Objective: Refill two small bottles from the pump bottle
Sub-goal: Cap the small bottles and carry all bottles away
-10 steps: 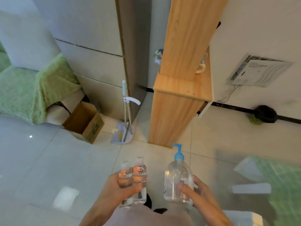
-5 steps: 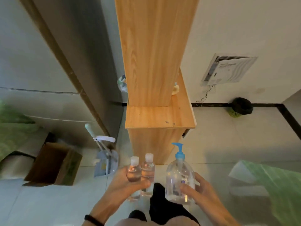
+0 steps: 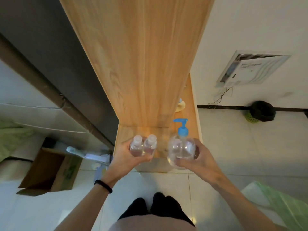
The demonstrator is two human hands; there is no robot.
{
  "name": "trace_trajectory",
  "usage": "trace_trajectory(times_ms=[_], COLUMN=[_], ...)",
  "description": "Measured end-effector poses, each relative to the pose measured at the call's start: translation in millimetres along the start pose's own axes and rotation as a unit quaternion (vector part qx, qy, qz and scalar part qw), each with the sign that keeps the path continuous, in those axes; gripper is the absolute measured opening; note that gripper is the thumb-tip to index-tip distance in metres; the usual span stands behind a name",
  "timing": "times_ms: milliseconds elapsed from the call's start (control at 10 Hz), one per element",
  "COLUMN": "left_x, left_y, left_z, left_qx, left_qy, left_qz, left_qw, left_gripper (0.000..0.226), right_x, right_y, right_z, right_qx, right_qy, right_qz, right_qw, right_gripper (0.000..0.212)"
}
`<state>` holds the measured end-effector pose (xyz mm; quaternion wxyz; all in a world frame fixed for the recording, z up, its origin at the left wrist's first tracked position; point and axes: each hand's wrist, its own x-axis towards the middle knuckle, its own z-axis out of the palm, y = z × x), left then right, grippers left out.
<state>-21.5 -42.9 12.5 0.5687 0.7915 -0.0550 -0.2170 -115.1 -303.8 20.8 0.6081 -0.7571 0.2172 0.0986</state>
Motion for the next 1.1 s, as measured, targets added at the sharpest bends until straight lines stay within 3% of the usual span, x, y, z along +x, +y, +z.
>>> trace_trajectory(times_ms=[200, 500, 700, 900, 1000, 1100], left_x=[52.2, 72.8, 83.4, 85.3, 84.3, 78.7], left_y=[3.7, -8.4, -31.7, -28.1, -26.3, -17.5], left_z=[5.1, 6.6, -2.0, -11.4, -10.2, -18.5], left_qx=[0.012, -0.005, 0.081, 0.039, 0.067, 0.084], left_qy=[-0.007, -0.023, -0.052, -0.052, -0.063, -0.084], left_qz=[0.017, 0.04, 0.01, 0.01, 0.026, 0.051], left_qw=[1.0, 0.999, 0.995, 0.998, 0.995, 0.992], left_gripper=[0.052, 0.055, 0.049, 0.047, 0.049, 0.067], right_x=[43.2, 61.2, 61.5, 59.6, 58.6, 48.0], right_y=[-0.5, 7.4, 10.9, 8.0, 4.9, 3.1], right_z=[2.8, 14.5, 15.5, 15.2, 16.0, 10.2], right_qx=[-0.044, -0.106, -0.124, -0.126, -0.138, -0.115], right_qy=[0.054, 0.061, 0.065, 0.056, 0.045, 0.035], right_qz=[-0.042, -0.059, -0.059, -0.063, -0.046, -0.039], right_qw=[0.997, 0.991, 0.988, 0.988, 0.988, 0.992], right_gripper=[0.088, 0.097, 0.097, 0.098, 0.105, 0.123])
